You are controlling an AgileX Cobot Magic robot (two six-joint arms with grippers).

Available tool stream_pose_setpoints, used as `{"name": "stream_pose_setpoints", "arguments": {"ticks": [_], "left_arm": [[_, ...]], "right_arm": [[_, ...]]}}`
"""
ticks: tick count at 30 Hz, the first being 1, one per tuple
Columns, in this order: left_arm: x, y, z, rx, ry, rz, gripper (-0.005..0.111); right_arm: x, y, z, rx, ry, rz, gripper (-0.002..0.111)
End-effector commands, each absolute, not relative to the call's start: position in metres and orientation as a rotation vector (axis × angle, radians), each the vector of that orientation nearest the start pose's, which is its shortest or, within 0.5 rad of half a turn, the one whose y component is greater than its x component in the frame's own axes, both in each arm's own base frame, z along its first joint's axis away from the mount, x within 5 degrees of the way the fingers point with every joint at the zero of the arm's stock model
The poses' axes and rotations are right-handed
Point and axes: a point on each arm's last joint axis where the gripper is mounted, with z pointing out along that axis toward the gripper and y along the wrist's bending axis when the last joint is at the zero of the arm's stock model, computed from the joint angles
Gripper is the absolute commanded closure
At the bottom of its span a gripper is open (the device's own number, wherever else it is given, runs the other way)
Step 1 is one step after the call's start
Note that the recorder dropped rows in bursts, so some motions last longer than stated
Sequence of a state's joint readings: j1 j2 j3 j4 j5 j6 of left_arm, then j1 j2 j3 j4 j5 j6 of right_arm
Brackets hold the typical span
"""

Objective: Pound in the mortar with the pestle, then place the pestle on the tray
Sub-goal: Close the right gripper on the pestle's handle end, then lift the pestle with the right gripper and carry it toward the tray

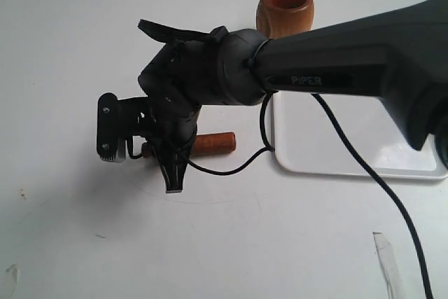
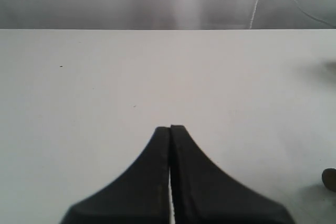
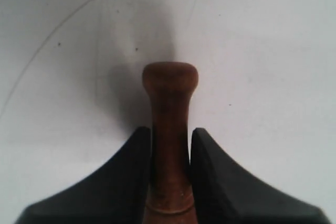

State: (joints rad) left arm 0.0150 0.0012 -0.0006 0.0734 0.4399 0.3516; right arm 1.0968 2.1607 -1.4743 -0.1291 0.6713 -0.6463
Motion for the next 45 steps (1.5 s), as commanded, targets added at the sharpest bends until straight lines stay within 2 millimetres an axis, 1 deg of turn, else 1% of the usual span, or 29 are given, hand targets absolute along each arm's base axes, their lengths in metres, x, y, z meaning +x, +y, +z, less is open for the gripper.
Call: {"name": "stream_pose_setpoints", "arguments": {"ticks": [1, 4, 5, 6, 7, 8, 9, 10, 11, 13, 14, 15, 17, 19, 25, 26, 27, 28, 29, 30, 31, 33, 35, 37, 39, 40, 42, 44, 45], "left_arm": [[0.051, 0.003, 0.174, 0.361, 1.897, 0.302, 0.107], [0.051, 0.003, 0.174, 0.361, 1.897, 0.302, 0.107], [0.051, 0.003, 0.174, 0.361, 1.897, 0.302, 0.107], [0.051, 0.003, 0.174, 0.361, 1.897, 0.302, 0.107], [0.051, 0.003, 0.174, 0.361, 1.897, 0.302, 0.107], [0.051, 0.003, 0.174, 0.361, 1.897, 0.302, 0.107], [0.051, 0.003, 0.174, 0.361, 1.897, 0.302, 0.107], [0.051, 0.003, 0.174, 0.361, 1.897, 0.302, 0.107], [0.051, 0.003, 0.174, 0.361, 1.897, 0.302, 0.107], [0.051, 0.003, 0.174, 0.361, 1.897, 0.302, 0.107], [0.051, 0.003, 0.174, 0.361, 1.897, 0.302, 0.107], [0.051, 0.003, 0.174, 0.361, 1.897, 0.302, 0.107], [0.051, 0.003, 0.174, 0.361, 1.897, 0.302, 0.107], [0.051, 0.003, 0.174, 0.361, 1.897, 0.302, 0.107], [0.051, 0.003, 0.174, 0.361, 1.897, 0.302, 0.107], [0.051, 0.003, 0.174, 0.361, 1.897, 0.302, 0.107], [0.051, 0.003, 0.174, 0.361, 1.897, 0.302, 0.107], [0.051, 0.003, 0.174, 0.361, 1.897, 0.302, 0.107], [0.051, 0.003, 0.174, 0.361, 1.897, 0.302, 0.107], [0.051, 0.003, 0.174, 0.361, 1.897, 0.302, 0.107], [0.051, 0.003, 0.174, 0.361, 1.897, 0.302, 0.107], [0.051, 0.003, 0.174, 0.361, 1.897, 0.302, 0.107], [0.051, 0.003, 0.174, 0.361, 1.897, 0.302, 0.107], [0.051, 0.003, 0.174, 0.361, 1.897, 0.302, 0.107], [0.051, 0.003, 0.174, 0.361, 1.897, 0.302, 0.107], [0.051, 0.003, 0.174, 0.361, 1.897, 0.302, 0.107], [0.051, 0.003, 0.174, 0.361, 1.897, 0.302, 0.107], [0.051, 0.003, 0.174, 0.361, 1.897, 0.302, 0.107], [0.051, 0.003, 0.174, 0.361, 1.897, 0.302, 0.107]], "right_arm": [[0.212, 0.395, 0.150, -2.041, 1.683, 0.043, 0.108], [0.222, 0.396, 0.179, -1.765, 1.666, 0.169, 0.108], [0.229, 0.393, 0.198, -1.611, 1.633, 0.241, 0.108], [0.233, 0.388, 0.206, -1.514, 1.616, 0.291, 0.108], [0.239, 0.381, 0.222, -1.386, 1.570, 0.353, 0.108], [0.243, 0.369, 0.232, -1.254, 1.546, 0.422, 0.108], [0.248, 0.357, 0.245, -1.118, 1.489, 0.477, 0.108], [0.251, 0.345, 0.253, -1.008, 1.451, 0.507, 0.108], [0.254, 0.324, 0.260, -0.848, 1.392, 0.526, 0.108], [0.259, 0.292, 0.265, -0.639, 1.318, 0.500, 0.108], [0.261, 0.275, 0.264, -0.554, 1.295, 0.481, 0.108], [0.264, 0.264, 0.260, -0.516, 1.297, 0.463, 0.108], [0.277, 0.243, 0.256, -0.457, 1.323, 0.433, 0.108], [0.292, 0.230, 0.248, -0.427, 1.358, 0.408, 0.108], [0.325, 0.194, 0.233, -0.247, 1.271, 0.377, 0.108], [0.330, 0.189, 0.226, -0.224, 1.257, 0.383, 0.108], [0.338, 0.184, 0.207, -0.202, 1.302, 0.406, 0.108], [0.343, 0.181, 0.195, -0.188, 1.336, 0.421, 0.108], [0.355, 0.179, 0.175, -0.180, 1.373, 0.416, 0.108], [0.361, 0.180, 0.168, -0.199, 1.379, 0.411, 0.108], [0.367, 0.181, 0.162, -0.216, 1.379, 0.413, 0.108], [0.376, 0.188, 0.158, -0.240, 1.364, 0.427, 0.108], [0.388, 0.200, 0.168, -0.260, 1.302, 0.449, 0.108], [0.390, 0.201, 0.177, -0.259, 1.271, 0.440, 0.108], [0.391, 0.199, 0.179, -0.253, 1.267, 0.422, 0.108], [0.392, 0.201, 0.173, -0.274, 1.311, 0.414, 0.108], [0.387, 0.206, 0.149, -0.377, 1.390, 0.435, 0.108], [0.381, 0.206, 0.106, -0.310, 1.525, 0.437, 0.108], [0.381, 0.204, 0.097, -0.288, 1.552, 0.424, 0.108]]}}
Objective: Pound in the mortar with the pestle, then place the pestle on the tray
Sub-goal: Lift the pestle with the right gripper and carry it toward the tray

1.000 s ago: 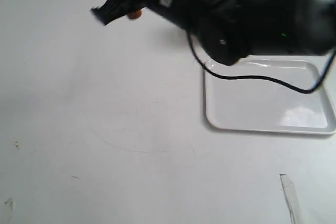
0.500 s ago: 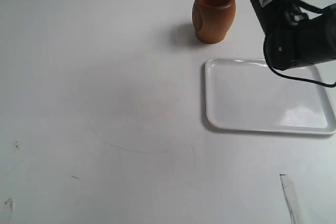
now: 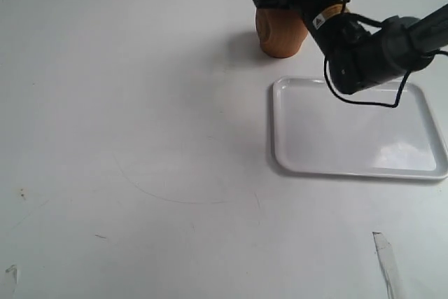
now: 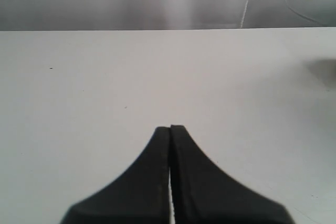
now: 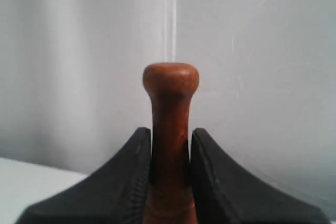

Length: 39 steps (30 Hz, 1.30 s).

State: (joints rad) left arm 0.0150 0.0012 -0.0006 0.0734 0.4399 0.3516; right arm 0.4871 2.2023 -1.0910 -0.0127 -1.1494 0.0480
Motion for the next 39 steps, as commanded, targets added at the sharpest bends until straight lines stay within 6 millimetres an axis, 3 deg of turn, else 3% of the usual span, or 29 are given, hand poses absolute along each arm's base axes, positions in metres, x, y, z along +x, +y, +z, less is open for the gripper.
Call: {"name": "stream_pose_setpoints", "arguments": {"ticks": [1, 4, 6, 7, 10, 12, 14, 16, 21, 22, 24, 28, 29, 32, 33, 36, 39], "left_arm": [[0.051, 0.003, 0.174, 0.361, 1.897, 0.302, 0.107], [0.051, 0.003, 0.174, 0.361, 1.897, 0.302, 0.107], [0.051, 0.003, 0.174, 0.361, 1.897, 0.302, 0.107], [0.051, 0.003, 0.174, 0.361, 1.897, 0.302, 0.107], [0.051, 0.003, 0.174, 0.361, 1.897, 0.302, 0.107], [0.051, 0.003, 0.174, 0.361, 1.897, 0.302, 0.107], [0.051, 0.003, 0.174, 0.361, 1.897, 0.302, 0.107], [0.051, 0.003, 0.174, 0.361, 1.897, 0.302, 0.107], [0.051, 0.003, 0.174, 0.361, 1.897, 0.302, 0.107], [0.051, 0.003, 0.174, 0.361, 1.897, 0.302, 0.107], [0.051, 0.003, 0.174, 0.361, 1.897, 0.302, 0.107], [0.051, 0.003, 0.174, 0.361, 1.897, 0.302, 0.107], [0.051, 0.003, 0.174, 0.361, 1.897, 0.302, 0.107], [0.051, 0.003, 0.174, 0.361, 1.897, 0.302, 0.107], [0.051, 0.003, 0.174, 0.361, 1.897, 0.302, 0.107], [0.051, 0.003, 0.174, 0.361, 1.897, 0.302, 0.107], [0.051, 0.003, 0.174, 0.361, 1.897, 0.302, 0.107]], "right_arm": [[0.381, 0.202, 0.088, -0.263, 1.572, 0.414, 0.108], [0.382, 0.202, 0.099, -0.256, 1.525, 0.432, 0.108], [0.381, 0.205, 0.130, -0.287, 1.452, 0.450, 0.108], [0.378, 0.207, 0.161, -0.339, 1.374, 0.437, 0.108], [0.371, 0.208, 0.205, -0.389, 1.273, 0.446, 0.108], [0.368, 0.207, 0.221, -0.387, 1.258, 0.446, 0.108], [0.368, 0.206, 0.221, -0.387, 1.276, 0.442, 0.108], [0.371, 0.207, 0.206, -0.402, 1.349, 0.424, 0.108], [0.379, 0.208, 0.106, -0.451, 1.622, 0.364, 0.108], [0.379, 0.208, 0.101, -0.454, 1.633, 0.363, 0.108], [0.379, 0.208, 0.109, -0.454, 1.607, 0.360, 0.108], [0.377, 0.207, 0.175, -0.443, 1.450, 0.349, 0.108], [0.373, 0.205, 0.199, -0.448, 1.380, 0.328, 0.108], [0.367, 0.200, 0.237, -0.427, 1.285, 0.301, 0.108], [0.366, 0.198, 0.241, -0.400, 1.290, 0.299, 0.108], [0.366, 0.198, 0.228, -0.414, 1.317, 0.290, 0.108], [0.368, 0.197, 0.196, -0.418, 1.376, 0.280, 0.108]]}}
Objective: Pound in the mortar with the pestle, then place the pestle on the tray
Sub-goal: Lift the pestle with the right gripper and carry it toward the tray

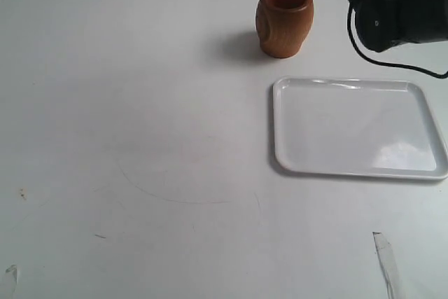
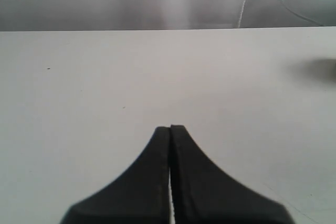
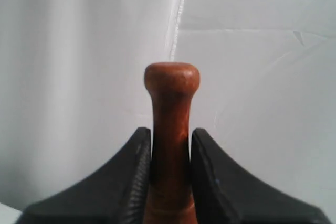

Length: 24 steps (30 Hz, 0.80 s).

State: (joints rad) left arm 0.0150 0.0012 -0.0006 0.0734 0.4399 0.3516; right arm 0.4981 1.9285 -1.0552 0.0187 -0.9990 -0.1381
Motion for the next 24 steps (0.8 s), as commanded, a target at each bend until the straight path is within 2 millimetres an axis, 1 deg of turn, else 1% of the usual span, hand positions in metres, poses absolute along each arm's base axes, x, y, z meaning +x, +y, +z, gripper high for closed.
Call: {"name": "stream_pose_setpoints", "arguments": {"ticks": [1, 5, 7, 9, 12, 17, 19, 20, 21, 23, 24], "left_arm": [[0.051, 0.003, 0.174, 0.361, 1.897, 0.302, 0.107], [0.051, 0.003, 0.174, 0.361, 1.897, 0.302, 0.107], [0.051, 0.003, 0.174, 0.361, 1.897, 0.302, 0.107], [0.051, 0.003, 0.174, 0.361, 1.897, 0.302, 0.107], [0.051, 0.003, 0.174, 0.361, 1.897, 0.302, 0.107], [0.051, 0.003, 0.174, 0.361, 1.897, 0.302, 0.107], [0.051, 0.003, 0.174, 0.361, 1.897, 0.302, 0.107], [0.051, 0.003, 0.174, 0.361, 1.897, 0.302, 0.107], [0.051, 0.003, 0.174, 0.361, 1.897, 0.302, 0.107], [0.051, 0.003, 0.174, 0.361, 1.897, 0.302, 0.107], [0.051, 0.003, 0.174, 0.361, 1.897, 0.302, 0.107]], "right_arm": [[0.369, 0.197, 0.181, -0.419, 1.408, 0.279, 0.108], [0.372, 0.200, 0.117, -0.434, 1.553, 0.300, 0.108], [0.371, 0.199, 0.099, -0.439, 1.609, 0.307, 0.108], [0.369, 0.199, 0.095, -0.458, 1.618, 0.295, 0.108], [0.368, 0.198, 0.121, -0.448, 1.508, 0.286, 0.108], [0.360, 0.194, 0.206, -0.399, 1.301, 0.289, 0.108], [0.356, 0.191, 0.229, -0.385, 1.253, 0.292, 0.108], [0.354, 0.190, 0.236, -0.382, 1.246, 0.294, 0.108], [0.353, 0.190, 0.239, -0.379, 1.244, 0.297, 0.108], [0.354, 0.190, 0.237, -0.380, 1.272, 0.305, 0.108], [0.355, 0.191, 0.232, -0.384, 1.295, 0.307, 0.108]]}}
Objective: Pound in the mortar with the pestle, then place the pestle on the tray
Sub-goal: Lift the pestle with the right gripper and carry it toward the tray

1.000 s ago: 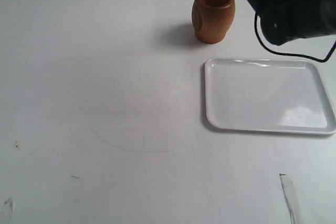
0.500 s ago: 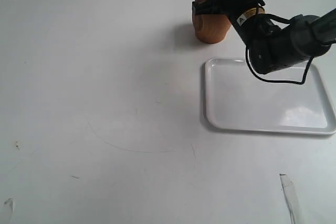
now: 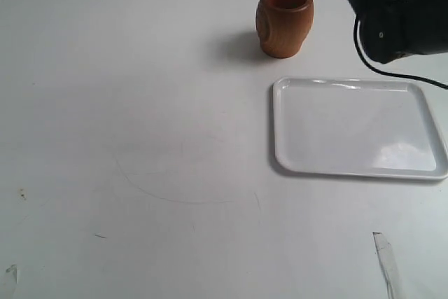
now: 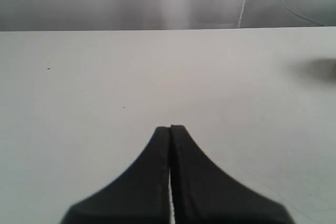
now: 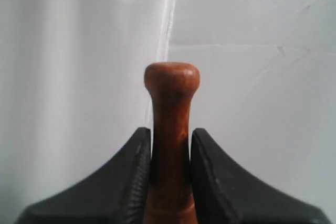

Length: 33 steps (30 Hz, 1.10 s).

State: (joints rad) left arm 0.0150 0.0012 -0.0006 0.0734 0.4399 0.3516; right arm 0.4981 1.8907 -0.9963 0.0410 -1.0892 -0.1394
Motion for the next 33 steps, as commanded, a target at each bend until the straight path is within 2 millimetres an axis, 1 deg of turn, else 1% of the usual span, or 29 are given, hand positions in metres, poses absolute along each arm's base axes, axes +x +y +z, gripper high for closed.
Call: {"name": "stream_pose_setpoints", "arguments": {"ticks": [1, 4, 5, 8, 10, 11, 12, 13, 14, 16, 19, 20, 23, 25, 26, 28, 29, 31, 33], "left_arm": [[0.051, 0.003, 0.174, 0.361, 1.897, 0.302, 0.107], [0.051, 0.003, 0.174, 0.361, 1.897, 0.302, 0.107], [0.051, 0.003, 0.174, 0.361, 1.897, 0.302, 0.107], [0.051, 0.003, 0.174, 0.361, 1.897, 0.302, 0.107], [0.051, 0.003, 0.174, 0.361, 1.897, 0.302, 0.107], [0.051, 0.003, 0.174, 0.361, 1.897, 0.302, 0.107], [0.051, 0.003, 0.174, 0.361, 1.897, 0.302, 0.107], [0.051, 0.003, 0.174, 0.361, 1.897, 0.302, 0.107], [0.051, 0.003, 0.174, 0.361, 1.897, 0.302, 0.107], [0.051, 0.003, 0.174, 0.361, 1.897, 0.302, 0.107], [0.051, 0.003, 0.174, 0.361, 1.897, 0.302, 0.107], [0.051, 0.003, 0.174, 0.361, 1.897, 0.302, 0.107], [0.051, 0.003, 0.174, 0.361, 1.897, 0.302, 0.107], [0.051, 0.003, 0.174, 0.361, 1.897, 0.302, 0.107], [0.051, 0.003, 0.174, 0.361, 1.897, 0.302, 0.107], [0.051, 0.003, 0.174, 0.361, 1.897, 0.302, 0.107], [0.051, 0.003, 0.174, 0.361, 1.897, 0.302, 0.107], [0.051, 0.003, 0.174, 0.361, 1.897, 0.302, 0.107], [0.051, 0.003, 0.174, 0.361, 1.897, 0.302, 0.107]], "right_arm": [[0.356, 0.192, 0.224, -0.395, 1.315, 0.306, 0.108], [0.361, 0.196, 0.198, -0.426, 1.365, 0.311, 0.108], [0.362, 0.198, 0.186, -0.434, 1.392, 0.323, 0.108], [0.366, 0.200, 0.146, -0.432, 1.494, 0.345, 0.108], [0.366, 0.200, 0.115, -0.461, 1.583, 0.330, 0.108], [0.366, 0.200, 0.103, -0.482, 1.614, 0.316, 0.108], [0.365, 0.199, 0.095, -0.501, 1.634, 0.302, 0.108], [0.365, 0.200, 0.094, -0.520, 1.632, 0.292, 0.108], [0.365, 0.201, 0.095, -0.537, 1.620, 0.289, 0.108], [0.365, 0.201, 0.108, -0.526, 1.574, 0.295, 0.108], [0.365, 0.201, 0.150, -0.490, 1.448, 0.305, 0.108], [0.363, 0.200, 0.171, -0.484, 1.393, 0.292, 0.108], [0.356, 0.194, 0.222, -0.460, 1.270, 0.253, 0.108], [0.350, 0.189, 0.249, -0.423, 1.213, 0.254, 0.108], [0.349, 0.187, 0.256, -0.407, 1.204, 0.253, 0.108], [0.347, 0.186, 0.261, -0.403, 1.201, 0.254, 0.108], [0.348, 0.186, 0.259, -0.408, 1.215, 0.253, 0.108], [0.350, 0.188, 0.251, -0.418, 1.241, 0.253, 0.108], [0.354, 0.190, 0.236, -0.428, 1.269, 0.251, 0.108]]}}
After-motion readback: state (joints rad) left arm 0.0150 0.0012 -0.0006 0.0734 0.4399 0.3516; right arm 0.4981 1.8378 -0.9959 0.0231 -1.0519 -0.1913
